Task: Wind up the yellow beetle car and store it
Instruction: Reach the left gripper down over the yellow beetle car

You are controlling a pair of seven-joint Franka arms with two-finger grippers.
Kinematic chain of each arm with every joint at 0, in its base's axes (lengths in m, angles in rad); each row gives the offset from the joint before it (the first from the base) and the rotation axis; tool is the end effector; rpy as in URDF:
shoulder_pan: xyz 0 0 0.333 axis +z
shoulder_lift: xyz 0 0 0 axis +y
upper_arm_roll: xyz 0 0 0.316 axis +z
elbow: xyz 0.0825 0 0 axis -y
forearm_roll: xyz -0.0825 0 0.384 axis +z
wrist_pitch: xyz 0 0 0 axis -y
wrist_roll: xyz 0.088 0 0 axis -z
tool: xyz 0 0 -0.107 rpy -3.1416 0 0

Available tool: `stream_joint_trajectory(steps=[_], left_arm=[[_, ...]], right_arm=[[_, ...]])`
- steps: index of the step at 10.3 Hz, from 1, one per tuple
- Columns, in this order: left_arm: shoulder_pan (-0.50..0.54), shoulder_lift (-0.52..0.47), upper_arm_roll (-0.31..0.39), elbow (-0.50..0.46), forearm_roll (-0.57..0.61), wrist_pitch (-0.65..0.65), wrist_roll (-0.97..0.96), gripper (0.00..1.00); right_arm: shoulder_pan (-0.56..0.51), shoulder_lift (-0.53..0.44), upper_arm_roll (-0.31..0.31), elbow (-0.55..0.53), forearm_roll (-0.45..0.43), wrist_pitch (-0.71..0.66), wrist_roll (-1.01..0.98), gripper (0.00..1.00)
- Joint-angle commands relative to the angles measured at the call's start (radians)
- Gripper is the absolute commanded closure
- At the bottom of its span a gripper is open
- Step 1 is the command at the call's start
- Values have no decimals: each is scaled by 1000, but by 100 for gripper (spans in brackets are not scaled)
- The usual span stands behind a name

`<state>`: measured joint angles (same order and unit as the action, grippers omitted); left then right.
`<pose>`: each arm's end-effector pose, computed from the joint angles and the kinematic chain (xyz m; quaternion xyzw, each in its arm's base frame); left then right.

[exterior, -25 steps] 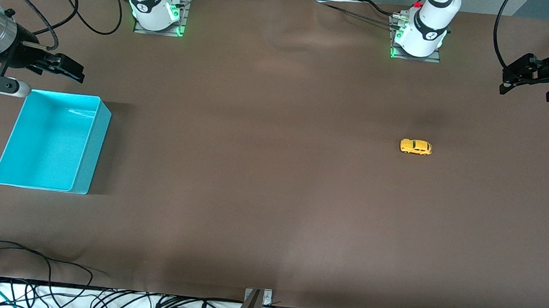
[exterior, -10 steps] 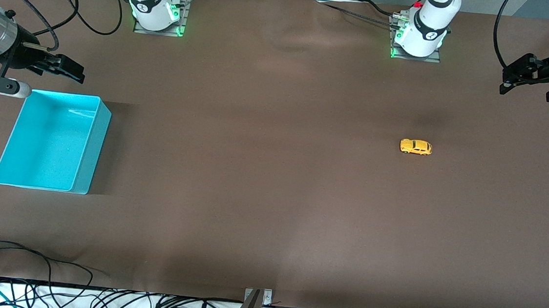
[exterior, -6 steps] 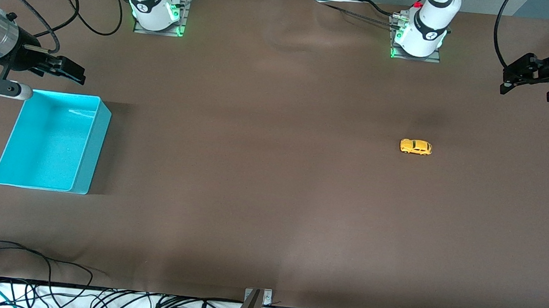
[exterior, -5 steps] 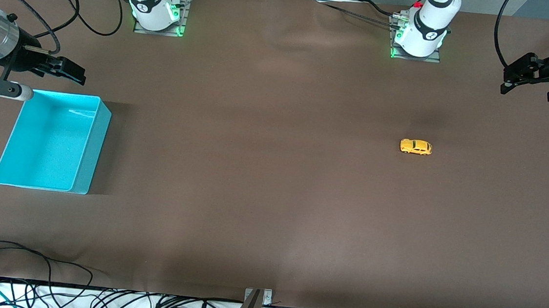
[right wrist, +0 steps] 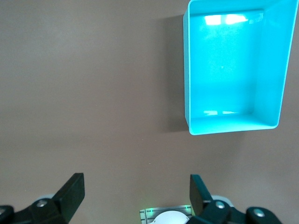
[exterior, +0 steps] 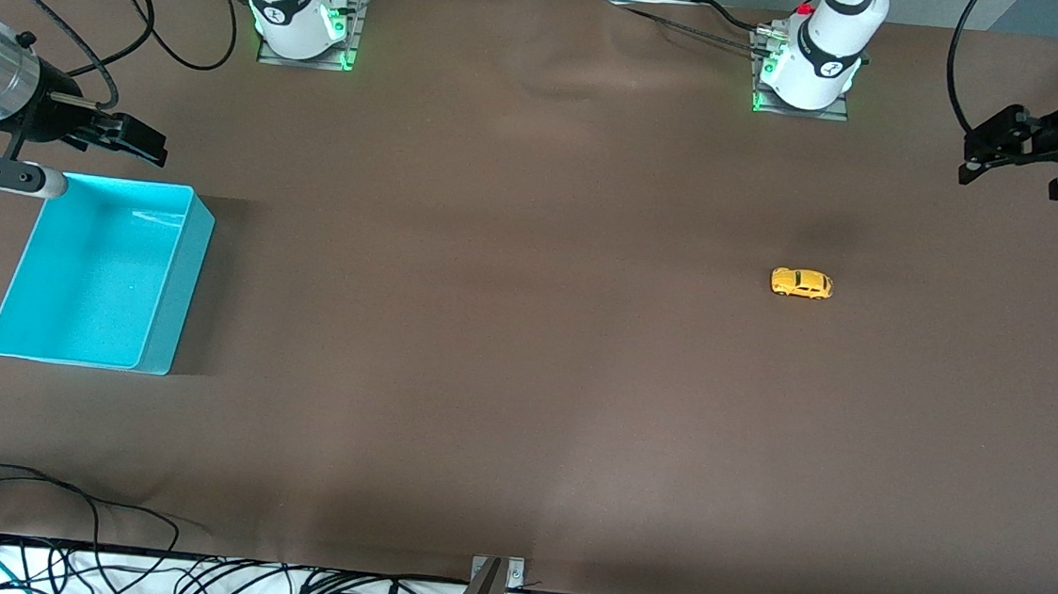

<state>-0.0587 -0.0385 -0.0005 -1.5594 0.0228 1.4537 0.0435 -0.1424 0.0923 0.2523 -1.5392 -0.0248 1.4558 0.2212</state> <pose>0.5295 -0.0287 0.6409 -0.9981 0.0503 0.0335 0.0116 0.5644 0.0531 0.5799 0.9947 -0.0553 -0.0850 0.0151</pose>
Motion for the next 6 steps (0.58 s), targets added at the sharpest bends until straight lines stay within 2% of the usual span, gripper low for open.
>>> stream_joint_trajectory(steps=[1,2,4,6], left_arm=[[8,12,2,-107,-12,28,2,0],[22,14,4,-164,-15,84,3,0],[20,8,4,-357,-15,315,-8,0],[20,6,4,-486,-14,466,-11,0]], right_arm=[[-5,13,8,14,2,-5,0,0],[-5,14,8,14,-3,-5,-9,0],[-5,14,8,14,0,4,-20,0],[-6,14,7,16,0,9,-22,0]])
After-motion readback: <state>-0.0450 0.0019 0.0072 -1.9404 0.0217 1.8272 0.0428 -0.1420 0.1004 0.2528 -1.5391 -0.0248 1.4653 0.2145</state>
